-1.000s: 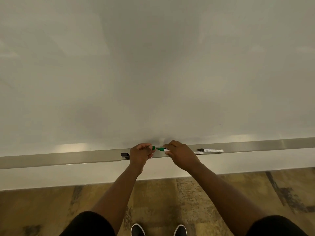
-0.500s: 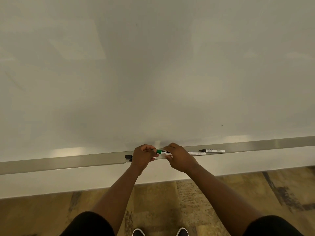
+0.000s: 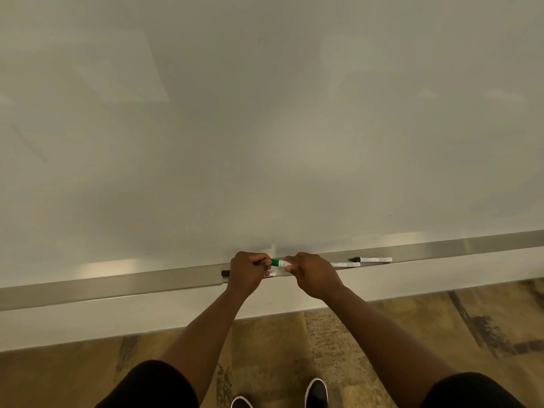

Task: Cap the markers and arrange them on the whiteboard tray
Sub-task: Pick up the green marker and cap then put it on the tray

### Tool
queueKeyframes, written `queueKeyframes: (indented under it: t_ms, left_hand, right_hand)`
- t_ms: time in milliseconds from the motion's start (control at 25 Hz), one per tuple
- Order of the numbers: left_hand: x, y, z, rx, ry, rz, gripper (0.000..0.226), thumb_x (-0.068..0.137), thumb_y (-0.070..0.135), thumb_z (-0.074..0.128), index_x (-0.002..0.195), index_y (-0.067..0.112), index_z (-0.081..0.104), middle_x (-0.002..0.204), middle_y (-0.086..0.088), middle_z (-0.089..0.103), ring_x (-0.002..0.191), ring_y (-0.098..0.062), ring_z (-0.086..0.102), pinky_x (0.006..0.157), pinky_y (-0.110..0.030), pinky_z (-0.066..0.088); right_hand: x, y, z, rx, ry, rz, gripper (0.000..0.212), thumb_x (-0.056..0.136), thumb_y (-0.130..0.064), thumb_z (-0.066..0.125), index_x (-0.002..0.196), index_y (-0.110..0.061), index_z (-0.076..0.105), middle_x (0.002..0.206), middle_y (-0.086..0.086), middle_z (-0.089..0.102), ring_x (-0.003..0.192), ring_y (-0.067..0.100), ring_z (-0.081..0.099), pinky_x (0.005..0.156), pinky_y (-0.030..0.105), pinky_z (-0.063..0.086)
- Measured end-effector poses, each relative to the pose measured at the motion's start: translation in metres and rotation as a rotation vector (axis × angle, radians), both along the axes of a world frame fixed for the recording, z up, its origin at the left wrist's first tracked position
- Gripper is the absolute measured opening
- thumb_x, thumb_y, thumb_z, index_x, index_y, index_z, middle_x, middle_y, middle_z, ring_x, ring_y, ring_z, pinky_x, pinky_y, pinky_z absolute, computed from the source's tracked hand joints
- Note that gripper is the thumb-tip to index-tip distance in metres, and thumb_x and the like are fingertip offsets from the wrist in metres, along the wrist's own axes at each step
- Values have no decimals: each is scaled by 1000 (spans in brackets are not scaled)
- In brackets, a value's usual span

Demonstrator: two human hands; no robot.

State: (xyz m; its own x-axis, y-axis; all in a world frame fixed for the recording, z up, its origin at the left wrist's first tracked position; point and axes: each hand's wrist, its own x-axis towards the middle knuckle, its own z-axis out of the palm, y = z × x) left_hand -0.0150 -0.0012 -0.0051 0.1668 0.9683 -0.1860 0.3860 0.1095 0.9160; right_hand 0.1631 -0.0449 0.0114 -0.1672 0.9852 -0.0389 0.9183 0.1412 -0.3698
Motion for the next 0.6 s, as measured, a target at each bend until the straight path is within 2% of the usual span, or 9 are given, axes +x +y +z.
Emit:
queueKeyframes:
  t_ms: [120, 240, 360, 480, 560, 600]
  left_hand:
    - [4, 2, 1, 56, 33, 4, 20, 79, -10, 59, 72, 1, 74, 62, -14, 66, 53, -17, 61, 66, -37, 57]
    - [9, 4, 2, 90, 60, 0, 23, 77, -13, 58, 71, 2, 74, 61, -13, 65, 55, -21, 62, 65, -33, 53]
    - [14, 7, -3, 110, 83, -10, 23, 76, -12, 57, 70, 2, 74, 60, -20, 67, 56, -22, 63, 63, -33, 51]
    - [13, 4, -7, 106, 144, -31, 21, 79, -7, 59, 71, 6, 74, 59, -11, 66, 51, -5, 59, 60, -23, 49]
    - [12, 2, -8, 108, 224, -56, 18, 82, -1, 61, 76, 11, 74, 64, -5, 68, 55, -5, 58, 58, -13, 43]
    - [11, 2, -9, 123, 278, -68, 16, 83, 2, 61, 80, 11, 74, 68, -4, 70, 60, -8, 59, 58, -13, 41]
  right_hand:
    - [1, 4, -3, 2, 18, -15, 29, 97, -37, 41, 114, -22, 60, 88, 7, 65, 75, 24, 57, 60, 34, 46]
    - [3, 10, -3, -28, 39, -23, 26, 97, -36, 43, 103, -20, 62, 83, 8, 64, 68, 20, 47, 57, 30, 35]
    - [12, 17, -3, -54, 48, -3, 24, 96, -34, 45, 102, -21, 64, 83, 7, 65, 67, 20, 47, 54, 28, 32]
    - [15, 25, -5, -125, 28, 73, 23, 96, -31, 45, 103, -20, 64, 88, 8, 66, 73, 23, 55, 57, 30, 39]
    - [12, 31, -10, -166, 17, 102, 21, 96, -27, 47, 108, -18, 62, 96, 9, 64, 82, 25, 58, 66, 34, 45]
    - [10, 34, -14, -183, 25, 109, 21, 95, -22, 49, 112, -17, 60, 102, 9, 60, 86, 25, 57, 70, 35, 47]
